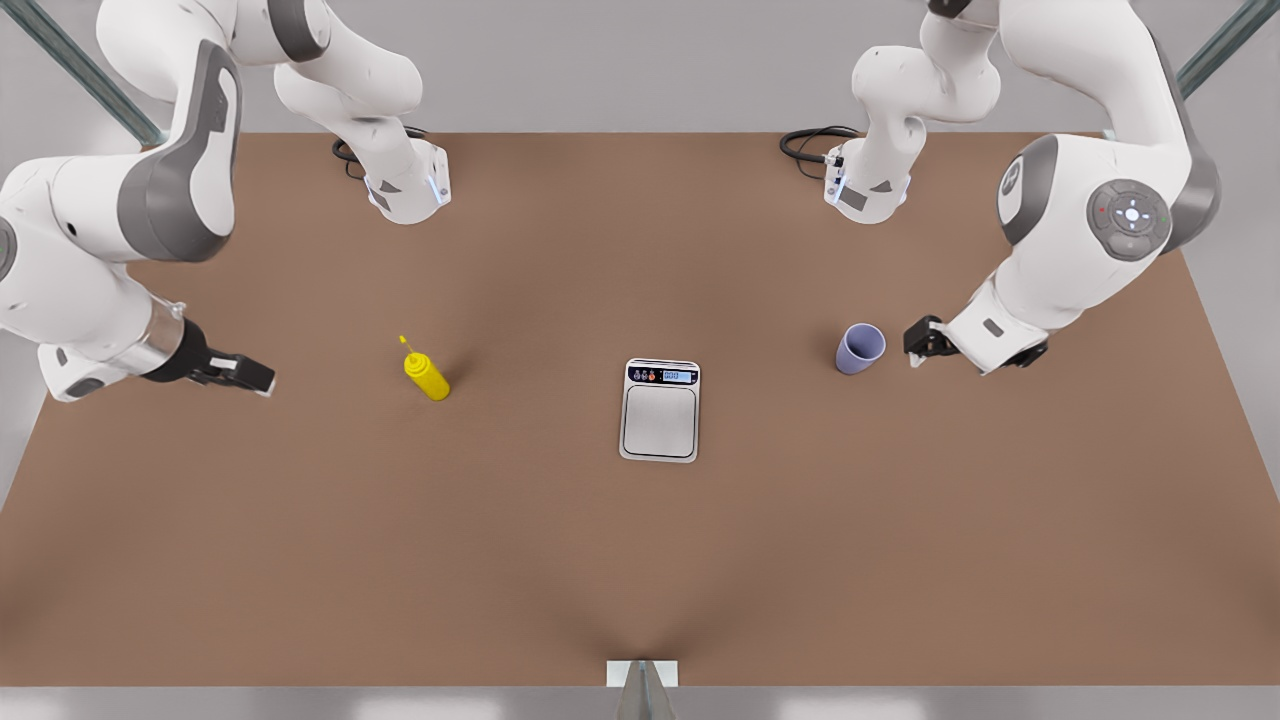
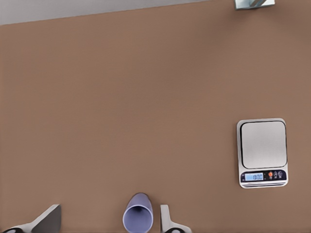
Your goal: Move cup to the weight, pick up sauce bottle, pour sauce
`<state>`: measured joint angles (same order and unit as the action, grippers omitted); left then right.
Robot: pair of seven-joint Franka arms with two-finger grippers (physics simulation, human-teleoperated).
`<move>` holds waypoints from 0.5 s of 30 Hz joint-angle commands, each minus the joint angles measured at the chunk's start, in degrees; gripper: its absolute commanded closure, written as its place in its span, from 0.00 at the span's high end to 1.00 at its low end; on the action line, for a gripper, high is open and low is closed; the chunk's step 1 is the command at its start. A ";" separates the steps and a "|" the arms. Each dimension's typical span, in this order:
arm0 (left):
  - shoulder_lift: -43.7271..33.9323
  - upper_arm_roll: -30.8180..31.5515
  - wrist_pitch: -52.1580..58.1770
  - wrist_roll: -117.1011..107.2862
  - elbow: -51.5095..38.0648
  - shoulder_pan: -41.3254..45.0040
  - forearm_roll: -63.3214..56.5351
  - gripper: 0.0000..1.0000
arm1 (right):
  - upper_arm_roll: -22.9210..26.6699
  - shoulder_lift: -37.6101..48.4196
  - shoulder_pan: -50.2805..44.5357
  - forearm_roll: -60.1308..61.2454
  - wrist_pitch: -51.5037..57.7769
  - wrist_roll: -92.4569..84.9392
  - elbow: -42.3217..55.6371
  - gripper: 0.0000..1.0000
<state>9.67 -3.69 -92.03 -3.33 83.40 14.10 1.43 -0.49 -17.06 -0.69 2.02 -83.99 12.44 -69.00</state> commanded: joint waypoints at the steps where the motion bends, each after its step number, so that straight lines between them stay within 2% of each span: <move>1: 0.00 0.00 0.27 -0.18 0.01 0.05 -0.11 1.00 | -0.21 0.62 0.25 0.00 -0.04 0.04 -0.08 1.00; 2: -0.18 0.00 2.29 -0.53 0.71 -0.04 0.15 1.00 | -0.21 0.54 0.43 -0.09 -0.21 0.13 -0.08 1.00; 4: -2.99 0.09 2.47 -0.27 15.20 -0.04 0.59 1.00 | -0.38 1.76 0.52 0.00 -0.92 -0.05 -1.48 1.00; 7: -3.87 0.18 -7.63 -0.10 29.27 -0.04 3.93 1.00 | -0.73 5.02 0.78 0.44 -0.83 -0.14 -5.09 1.00; 11: -5.19 -0.09 -19.85 4.21 41.40 -0.21 3.23 1.00 | -1.62 6.51 1.66 0.35 -1.53 0.13 -6.85 1.00; 13: -5.19 -0.35 -21.87 5.62 43.86 -1.00 3.05 1.00 | -1.62 6.86 1.66 0.44 -1.79 0.39 -7.28 1.00; 15: -5.01 -0.44 -23.99 5.71 46.15 -1.44 3.05 1.00 | -1.62 10.03 2.45 0.53 -6.72 -0.31 -14.14 1.00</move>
<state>4.73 -4.45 -116.01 2.46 129.53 12.19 4.49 -2.10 -5.84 2.21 2.55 -92.05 12.08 -85.28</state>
